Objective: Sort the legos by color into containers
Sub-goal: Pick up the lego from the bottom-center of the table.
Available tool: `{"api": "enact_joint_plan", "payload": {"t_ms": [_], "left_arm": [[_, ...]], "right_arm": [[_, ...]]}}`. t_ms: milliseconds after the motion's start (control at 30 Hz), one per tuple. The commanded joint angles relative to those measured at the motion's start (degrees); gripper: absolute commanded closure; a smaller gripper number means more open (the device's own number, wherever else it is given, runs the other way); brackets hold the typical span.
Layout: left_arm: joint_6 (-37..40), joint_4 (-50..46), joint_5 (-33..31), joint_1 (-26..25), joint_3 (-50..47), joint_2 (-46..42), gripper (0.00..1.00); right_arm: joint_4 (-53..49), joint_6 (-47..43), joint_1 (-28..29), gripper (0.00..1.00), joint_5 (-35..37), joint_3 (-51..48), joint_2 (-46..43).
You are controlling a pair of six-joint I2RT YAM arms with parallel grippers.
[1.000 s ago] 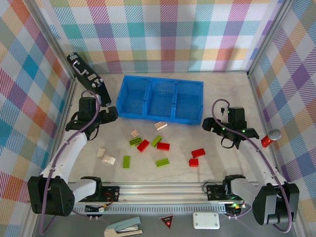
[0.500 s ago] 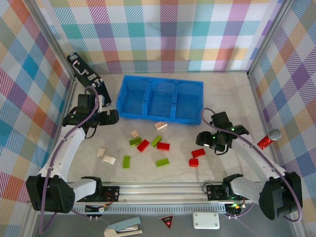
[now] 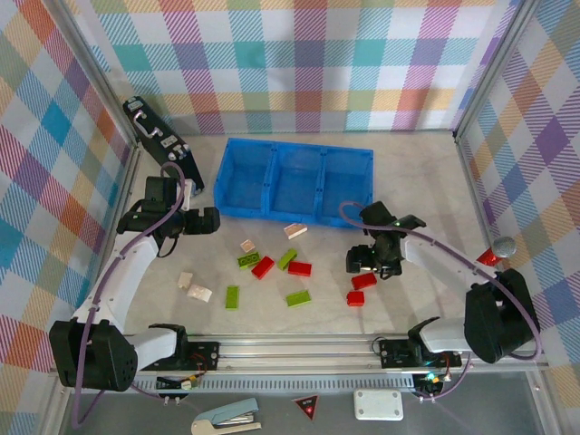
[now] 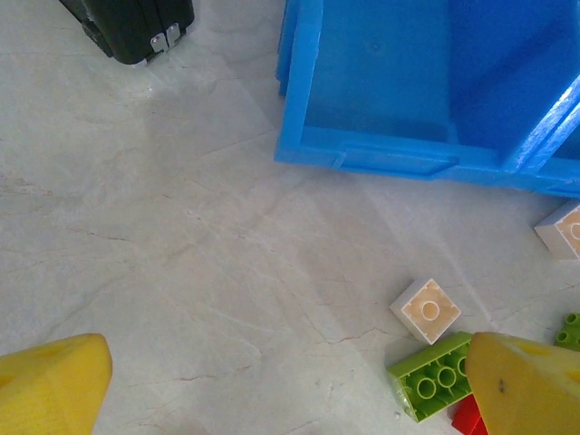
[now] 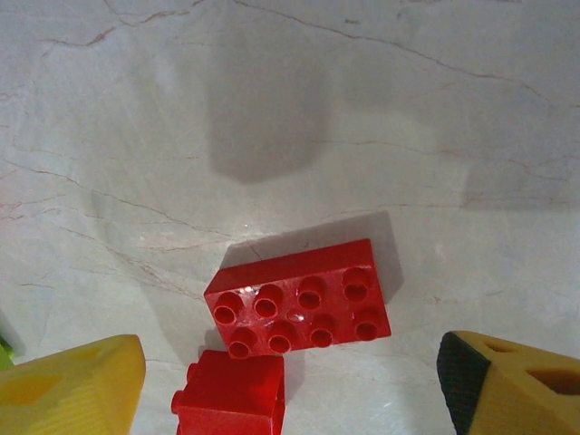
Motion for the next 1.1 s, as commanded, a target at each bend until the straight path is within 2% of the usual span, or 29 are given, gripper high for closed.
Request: {"api": "enact_joint_plan", "payload": {"t_ms": [0, 367, 800, 1067], "left_arm": [[1.07, 0.52, 1.02, 0.18, -0.01, 0.18, 0.0], [1.19, -0.01, 0.49, 0.54, 0.2, 1.3, 0.0], [1.16, 0.0, 0.91, 0.73, 0.2, 1.55, 0.0], [1.11, -0.01, 1.18, 0.76, 0.29, 2.06, 0.0]], "right_arm": [[0.24, -0.73, 0.59, 0.14, -1.16, 0.42, 1.98], [1.69, 2.43, 4.09, 0.13, -1.43, -0.27, 7.16], [-0.24, 5.85, 7.59, 0.14, 1.36, -0.3, 8.99], [-2.06, 9.13, 9.03, 0.16, 5.97, 0.41, 8.42]]}}
